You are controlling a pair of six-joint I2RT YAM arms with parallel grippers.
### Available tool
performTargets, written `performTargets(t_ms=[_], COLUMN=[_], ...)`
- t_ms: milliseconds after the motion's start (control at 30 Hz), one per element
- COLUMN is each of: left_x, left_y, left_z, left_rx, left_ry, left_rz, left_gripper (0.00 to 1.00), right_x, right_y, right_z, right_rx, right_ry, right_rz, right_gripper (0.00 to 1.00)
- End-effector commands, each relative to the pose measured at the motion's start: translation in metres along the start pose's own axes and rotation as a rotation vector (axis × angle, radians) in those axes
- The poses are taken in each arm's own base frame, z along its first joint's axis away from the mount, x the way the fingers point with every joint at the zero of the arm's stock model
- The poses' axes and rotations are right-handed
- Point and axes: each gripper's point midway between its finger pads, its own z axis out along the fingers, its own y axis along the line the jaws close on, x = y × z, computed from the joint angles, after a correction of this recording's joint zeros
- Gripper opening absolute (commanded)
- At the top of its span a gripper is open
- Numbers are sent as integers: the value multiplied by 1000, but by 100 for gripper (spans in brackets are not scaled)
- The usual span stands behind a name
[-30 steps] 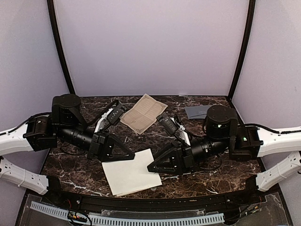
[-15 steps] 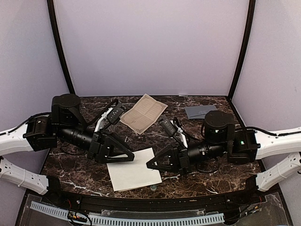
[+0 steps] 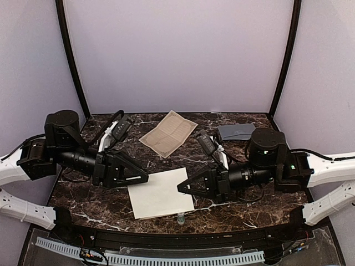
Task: Place the letter into the envelope and seal it
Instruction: Fold the letter.
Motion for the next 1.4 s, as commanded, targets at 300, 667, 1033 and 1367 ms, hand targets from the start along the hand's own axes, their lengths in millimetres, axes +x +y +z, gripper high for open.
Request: performTargets(t_ms=[300, 667, 1033, 1367], left_x=[16, 13, -8, -11], left_y=[14, 17, 7, 4], left_z=[2, 1, 4, 5], left_rx=[-41, -53, 2, 16], left_ry=[37, 11, -91, -99], left_rz=[-24, -14, 32, 44], left_gripper=[29, 0, 0, 0], right_x=[-12, -16, -4, -2], right_y=[9, 10, 6, 4], right_z=[-2, -9, -5, -3], right_rx=[-20, -16, -66, -76], right_ry=[-56, -79, -89, -95], right_rz=[-17, -24, 22, 40], right_gripper=[0, 3, 47, 14])
